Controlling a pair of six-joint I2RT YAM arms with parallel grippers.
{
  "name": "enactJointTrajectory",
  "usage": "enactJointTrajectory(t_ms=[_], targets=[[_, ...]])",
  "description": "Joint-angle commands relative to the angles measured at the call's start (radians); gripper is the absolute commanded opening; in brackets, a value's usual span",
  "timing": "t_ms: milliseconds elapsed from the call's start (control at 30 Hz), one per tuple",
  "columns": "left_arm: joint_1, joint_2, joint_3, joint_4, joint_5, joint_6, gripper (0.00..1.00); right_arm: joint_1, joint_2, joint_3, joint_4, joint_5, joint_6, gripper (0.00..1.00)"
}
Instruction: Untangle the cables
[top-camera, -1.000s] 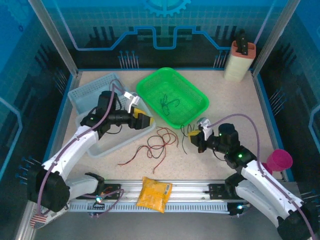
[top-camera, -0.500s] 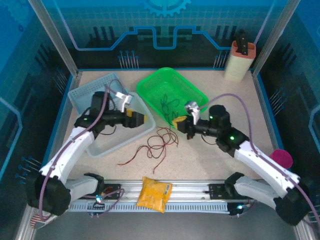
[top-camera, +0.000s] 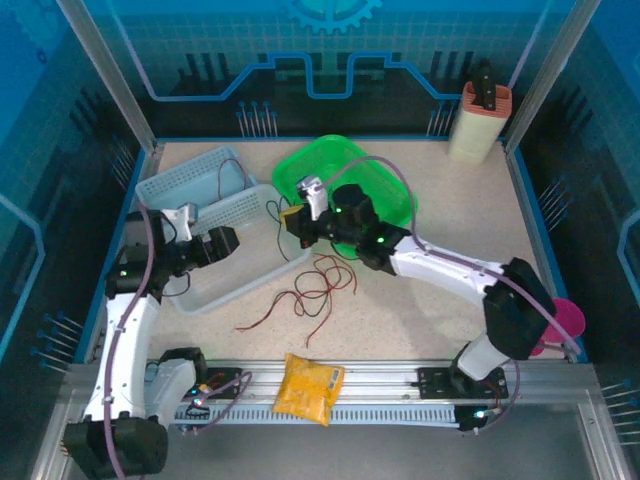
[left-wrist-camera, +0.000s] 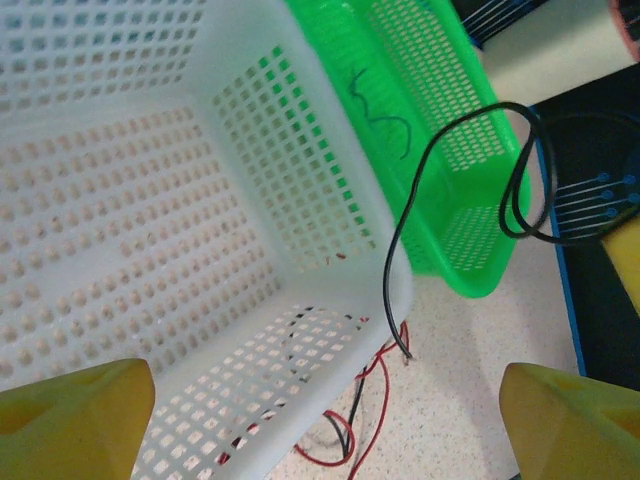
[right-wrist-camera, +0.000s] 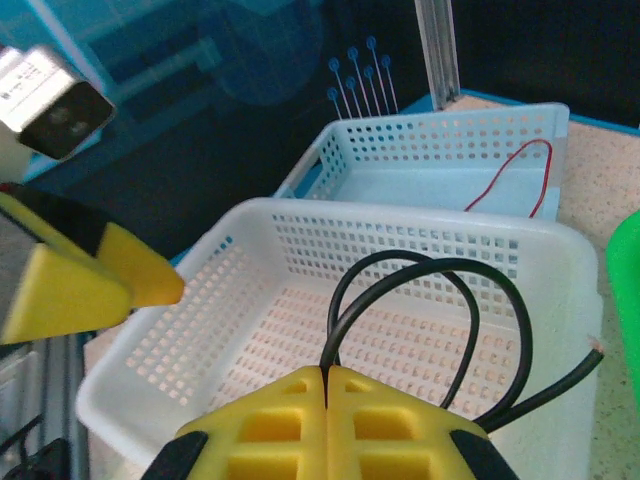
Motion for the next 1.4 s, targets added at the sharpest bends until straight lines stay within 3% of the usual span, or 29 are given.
enactJointTrajectory(t_ms=[0,233,300,333,467,733,967,1133,1367], targets=[[0.024,-0.018,-0.018,-0.026,-0.026,-0.055,0.92,0.049,0.086,0.076,0.026,0.132,-0.025,0.00],[0.059,-0.011,-0.006,-0.004,-0.010,-0.062,0.93,0.084,0.235,0.123,0.039,0.170,-0.029,0.01],[0.060,-0.013,-0.005,-0.008,-0.010,-0.048,0.93,0.084,0.258,0.127,0.047,0.166,-0.023,0.08],[0.061,-0.012,-0.002,-0.013,-0.009,-0.043,0.93,0.085,0.259,0.129,0.050,0.163,-0.023,0.23],[0.061,-0.014,0.002,-0.019,-0.006,-0.021,0.94,0.081,0.221,0.102,0.087,0.150,-0.053,1.00],[0.051,-0.043,-0.022,0.065,0.045,-0.010,0.91,0.039,0.050,0.018,0.106,0.108,-0.072,1.00],[-0.046,-0.065,-0.021,0.105,0.024,0.027,0.91,-0.043,-0.155,-0.115,0.071,0.081,-0.036,1.00],[-0.242,-0.051,-0.016,0.142,0.021,0.118,0.86,-0.110,-0.323,-0.166,-0.125,0.063,-0.062,1.00],[-0.513,0.047,0.038,0.017,0.001,0.419,0.76,-0.319,-0.587,-0.293,-0.437,-0.105,0.029,0.94]])
